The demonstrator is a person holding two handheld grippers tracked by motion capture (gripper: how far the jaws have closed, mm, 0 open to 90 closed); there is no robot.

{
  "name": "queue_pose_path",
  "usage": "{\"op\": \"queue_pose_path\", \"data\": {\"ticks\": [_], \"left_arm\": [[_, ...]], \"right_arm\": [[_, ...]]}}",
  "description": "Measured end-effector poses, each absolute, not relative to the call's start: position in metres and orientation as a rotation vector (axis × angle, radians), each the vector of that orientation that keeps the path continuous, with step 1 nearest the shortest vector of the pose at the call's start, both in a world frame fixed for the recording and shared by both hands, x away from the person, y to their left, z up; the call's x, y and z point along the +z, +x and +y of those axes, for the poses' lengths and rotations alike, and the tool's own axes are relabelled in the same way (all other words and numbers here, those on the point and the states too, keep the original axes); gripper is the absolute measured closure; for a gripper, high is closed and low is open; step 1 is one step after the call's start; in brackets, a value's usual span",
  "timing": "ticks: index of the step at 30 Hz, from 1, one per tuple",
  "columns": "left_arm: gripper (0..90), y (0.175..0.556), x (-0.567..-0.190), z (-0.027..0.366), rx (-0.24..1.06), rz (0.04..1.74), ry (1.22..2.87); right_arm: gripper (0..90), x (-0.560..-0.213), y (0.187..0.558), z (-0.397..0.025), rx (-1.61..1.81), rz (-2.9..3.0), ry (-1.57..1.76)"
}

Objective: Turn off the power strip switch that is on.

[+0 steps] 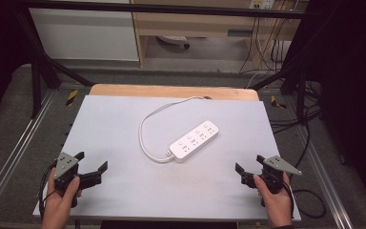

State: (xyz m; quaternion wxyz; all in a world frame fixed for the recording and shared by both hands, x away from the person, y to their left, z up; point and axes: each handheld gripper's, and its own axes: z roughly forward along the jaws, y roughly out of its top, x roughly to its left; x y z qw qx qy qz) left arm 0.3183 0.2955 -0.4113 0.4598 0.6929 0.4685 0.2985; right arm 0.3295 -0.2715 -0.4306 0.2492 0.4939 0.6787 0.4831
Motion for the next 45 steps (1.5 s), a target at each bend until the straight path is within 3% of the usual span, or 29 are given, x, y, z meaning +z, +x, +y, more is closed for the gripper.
{"op": "queue_pose_path", "data": {"ticks": [45], "left_arm": [[5.5,0.315,-0.411,0.289,0.695,1.104,1.732]], "right_arm": [[3.4,-0.421,0.326,-0.239,1.328,1.934,1.254]]}}
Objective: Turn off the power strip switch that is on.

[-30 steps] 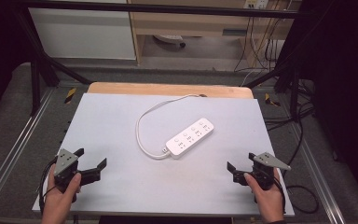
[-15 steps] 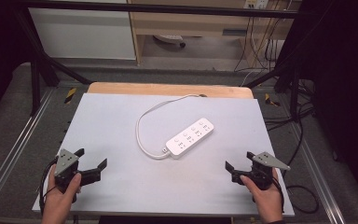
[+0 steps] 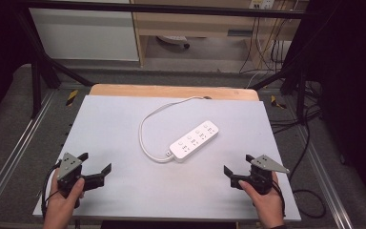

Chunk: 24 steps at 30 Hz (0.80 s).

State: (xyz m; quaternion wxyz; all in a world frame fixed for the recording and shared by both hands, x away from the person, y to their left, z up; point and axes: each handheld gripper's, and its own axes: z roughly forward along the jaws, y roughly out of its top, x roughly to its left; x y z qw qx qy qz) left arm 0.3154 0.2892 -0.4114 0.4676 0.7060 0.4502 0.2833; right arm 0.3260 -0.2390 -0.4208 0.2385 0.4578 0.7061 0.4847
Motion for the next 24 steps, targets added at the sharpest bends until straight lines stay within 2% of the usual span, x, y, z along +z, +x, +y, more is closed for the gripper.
{"op": "queue_pose_path", "data": {"ticks": [17,24], "left_arm": [[5.8,0.315,-0.411,0.288,0.653,1.108,1.701],[5.9,0.315,-0.411,0.287,0.647,1.107,1.704]], "right_arm": [[4.5,-0.418,0.322,-0.23,1.345,1.956,1.232],[5.9,-0.412,0.333,-0.222,1.331,1.981,1.21]]}}
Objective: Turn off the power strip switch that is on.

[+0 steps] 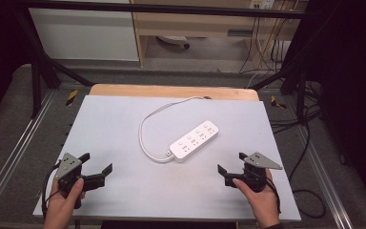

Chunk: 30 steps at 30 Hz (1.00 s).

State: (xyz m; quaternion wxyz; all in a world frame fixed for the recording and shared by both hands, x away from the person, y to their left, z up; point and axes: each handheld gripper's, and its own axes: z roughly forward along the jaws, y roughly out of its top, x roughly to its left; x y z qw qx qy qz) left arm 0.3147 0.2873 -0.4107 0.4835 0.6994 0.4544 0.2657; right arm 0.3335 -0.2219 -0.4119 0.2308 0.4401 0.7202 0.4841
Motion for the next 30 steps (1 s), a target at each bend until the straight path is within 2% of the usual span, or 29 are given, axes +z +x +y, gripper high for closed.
{"op": "queue_pose_path", "data": {"ticks": [5,10,23,30], "left_arm": [[5.9,0.315,-0.412,0.288,0.649,1.114,1.697],[5.9,0.316,-0.411,0.294,0.658,1.13,1.672],[5.9,0.316,-0.41,0.295,0.678,1.12,1.688],[6.2,0.318,-0.411,0.3,0.674,1.139,1.682]], "right_arm": [[7.4,-0.398,0.346,-0.218,1.349,1.955,1.203],[17.0,-0.393,0.357,-0.213,1.353,1.953,1.186],[67.8,-0.389,0.379,-0.2,1.419,1.958,1.114],[80.5,-0.384,0.392,-0.189,1.432,1.976,1.074]]}}
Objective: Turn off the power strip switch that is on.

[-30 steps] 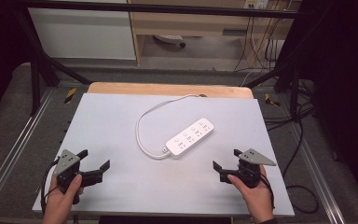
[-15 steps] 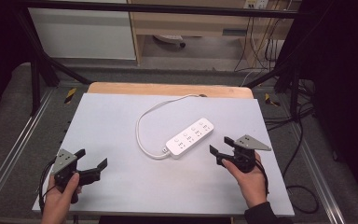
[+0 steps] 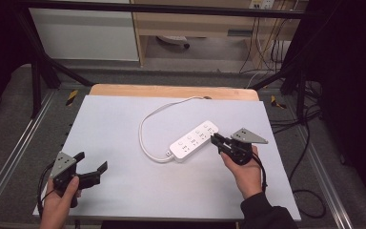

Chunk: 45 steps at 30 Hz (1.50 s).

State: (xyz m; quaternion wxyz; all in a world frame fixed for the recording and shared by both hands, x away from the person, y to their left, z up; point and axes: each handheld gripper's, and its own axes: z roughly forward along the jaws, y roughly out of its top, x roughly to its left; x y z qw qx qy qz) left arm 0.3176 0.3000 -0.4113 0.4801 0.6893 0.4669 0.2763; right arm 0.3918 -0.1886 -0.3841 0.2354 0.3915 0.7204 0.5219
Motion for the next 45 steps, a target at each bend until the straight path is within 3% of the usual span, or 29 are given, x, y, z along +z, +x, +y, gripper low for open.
{"op": "queue_pose_path", "data": {"ticks": [13,45], "left_arm": [[6.1,0.317,-0.412,0.297,0.671,1.131,1.696],[6.1,0.317,-0.412,0.296,0.675,1.125,1.703]], "right_arm": [[90.0,-0.382,0.413,-0.178,1.456,1.956,1.086],[90.0,-0.385,0.431,-0.164,1.447,1.948,1.077]]}}
